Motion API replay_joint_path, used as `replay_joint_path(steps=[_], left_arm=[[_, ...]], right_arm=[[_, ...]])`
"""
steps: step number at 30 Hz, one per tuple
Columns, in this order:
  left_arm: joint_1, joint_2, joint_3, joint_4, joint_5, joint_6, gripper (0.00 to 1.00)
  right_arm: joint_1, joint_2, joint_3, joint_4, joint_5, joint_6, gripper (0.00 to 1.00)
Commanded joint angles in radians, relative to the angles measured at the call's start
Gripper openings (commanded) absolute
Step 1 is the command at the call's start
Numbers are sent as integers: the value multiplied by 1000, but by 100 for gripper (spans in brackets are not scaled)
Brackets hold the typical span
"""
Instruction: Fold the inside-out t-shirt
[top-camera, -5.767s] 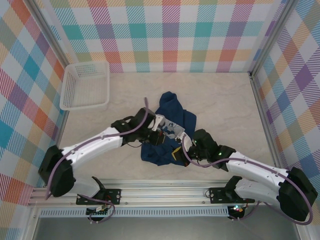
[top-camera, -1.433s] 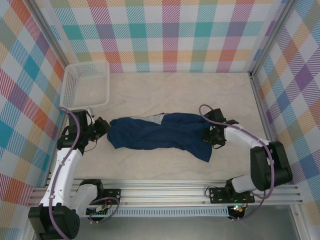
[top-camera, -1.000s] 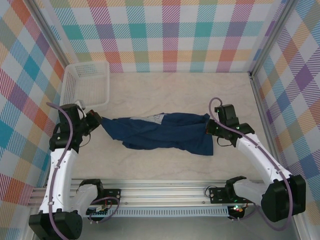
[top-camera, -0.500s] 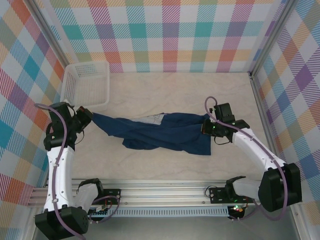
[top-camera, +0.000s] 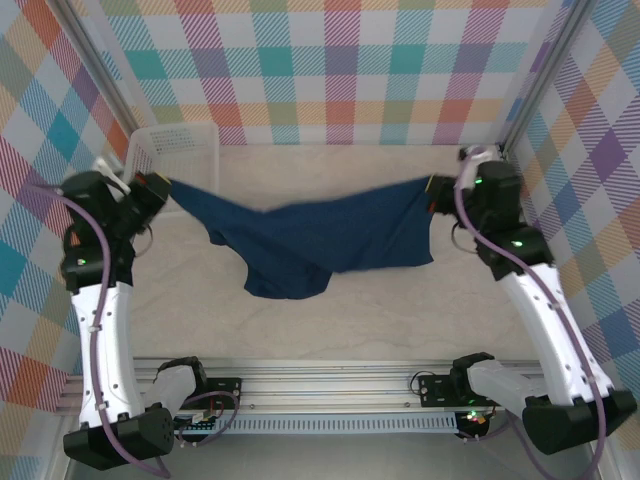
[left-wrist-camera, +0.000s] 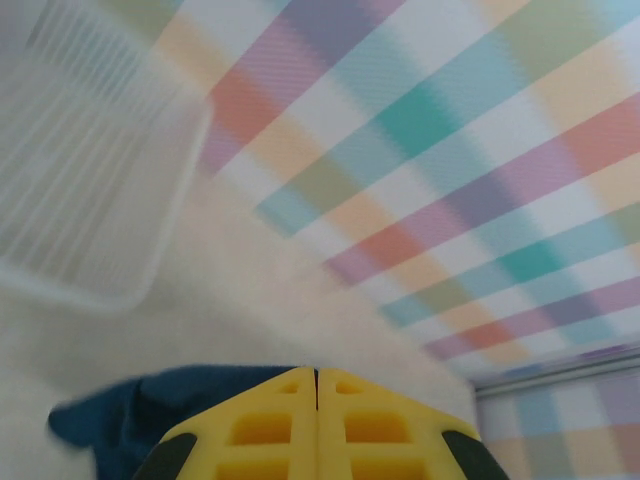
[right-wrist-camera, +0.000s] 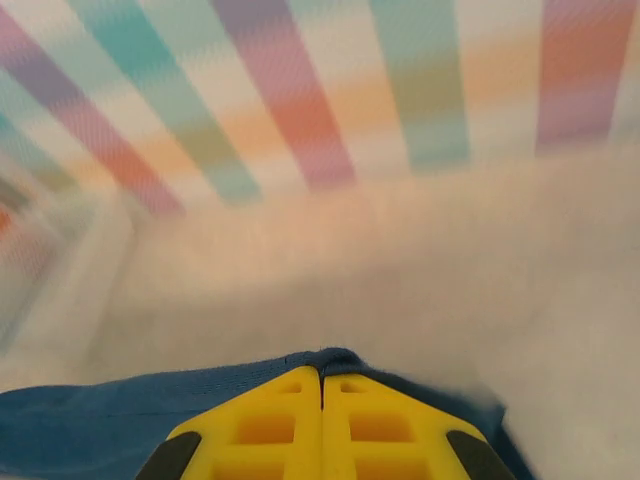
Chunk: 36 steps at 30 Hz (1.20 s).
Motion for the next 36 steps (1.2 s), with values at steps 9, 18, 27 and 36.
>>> replay_joint_path(steps=[9, 18, 27, 36], left_arm=[[14, 112, 684, -207, -185, 101, 0], [13, 251, 1177, -390, -255, 199, 0], [13, 436, 1149, -323, -188, 139, 0], [-184, 893, 965, -104, -310, 180, 0]], right_arm=[[-8, -24, 447, -125, 133, -182, 0], [-8, -107, 594, -235, 106, -208, 0], [-8, 33, 594, -173, 238, -290, 0], [-84, 573, 490, 139, 367, -322, 0]])
